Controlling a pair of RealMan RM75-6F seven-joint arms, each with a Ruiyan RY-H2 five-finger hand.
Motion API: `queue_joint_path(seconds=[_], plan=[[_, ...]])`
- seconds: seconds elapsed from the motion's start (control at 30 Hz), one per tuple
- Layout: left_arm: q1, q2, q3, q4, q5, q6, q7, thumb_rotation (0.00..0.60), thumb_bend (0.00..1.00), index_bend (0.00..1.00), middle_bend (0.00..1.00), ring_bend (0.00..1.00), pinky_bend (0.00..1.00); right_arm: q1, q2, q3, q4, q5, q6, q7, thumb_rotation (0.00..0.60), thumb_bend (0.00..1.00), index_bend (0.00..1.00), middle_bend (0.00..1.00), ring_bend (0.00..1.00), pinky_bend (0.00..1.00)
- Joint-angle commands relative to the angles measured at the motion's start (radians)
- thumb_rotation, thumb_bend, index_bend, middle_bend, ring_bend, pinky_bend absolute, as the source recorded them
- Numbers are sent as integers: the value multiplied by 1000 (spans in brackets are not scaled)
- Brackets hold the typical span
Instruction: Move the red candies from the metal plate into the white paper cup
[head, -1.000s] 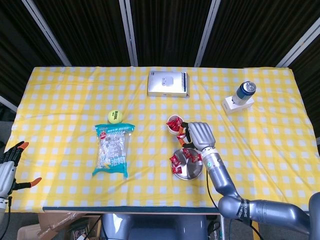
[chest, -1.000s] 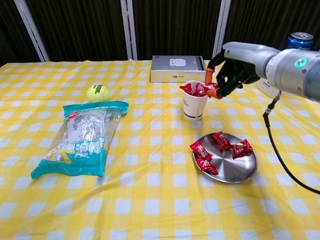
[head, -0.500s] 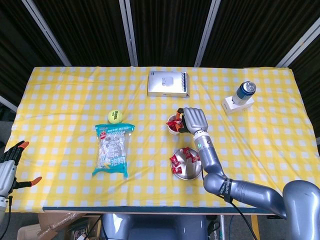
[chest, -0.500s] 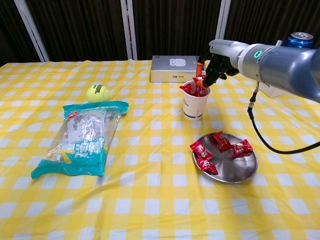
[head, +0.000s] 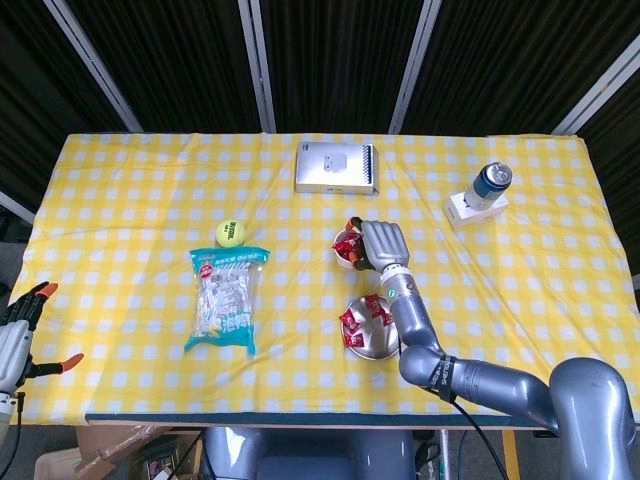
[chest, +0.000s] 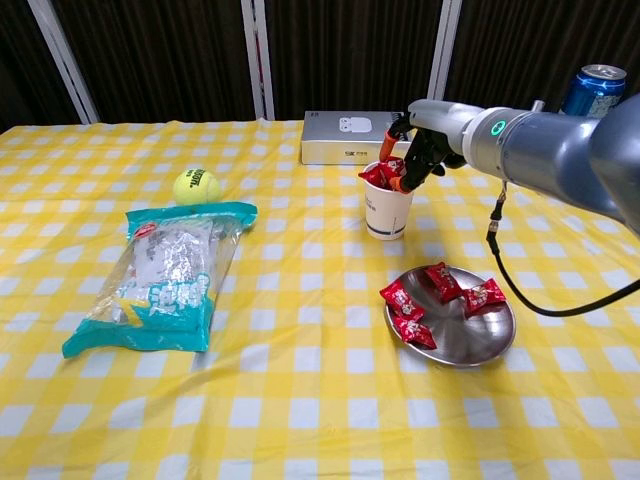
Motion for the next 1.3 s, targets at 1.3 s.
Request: queue_joint_path(seconds=[1.3], plan=[[18, -8, 15, 17, 56, 46, -2, 600, 9, 0, 0, 0, 0, -234, 109, -294, -492, -217, 203, -33, 600, 412, 338, 752, 797, 1000]])
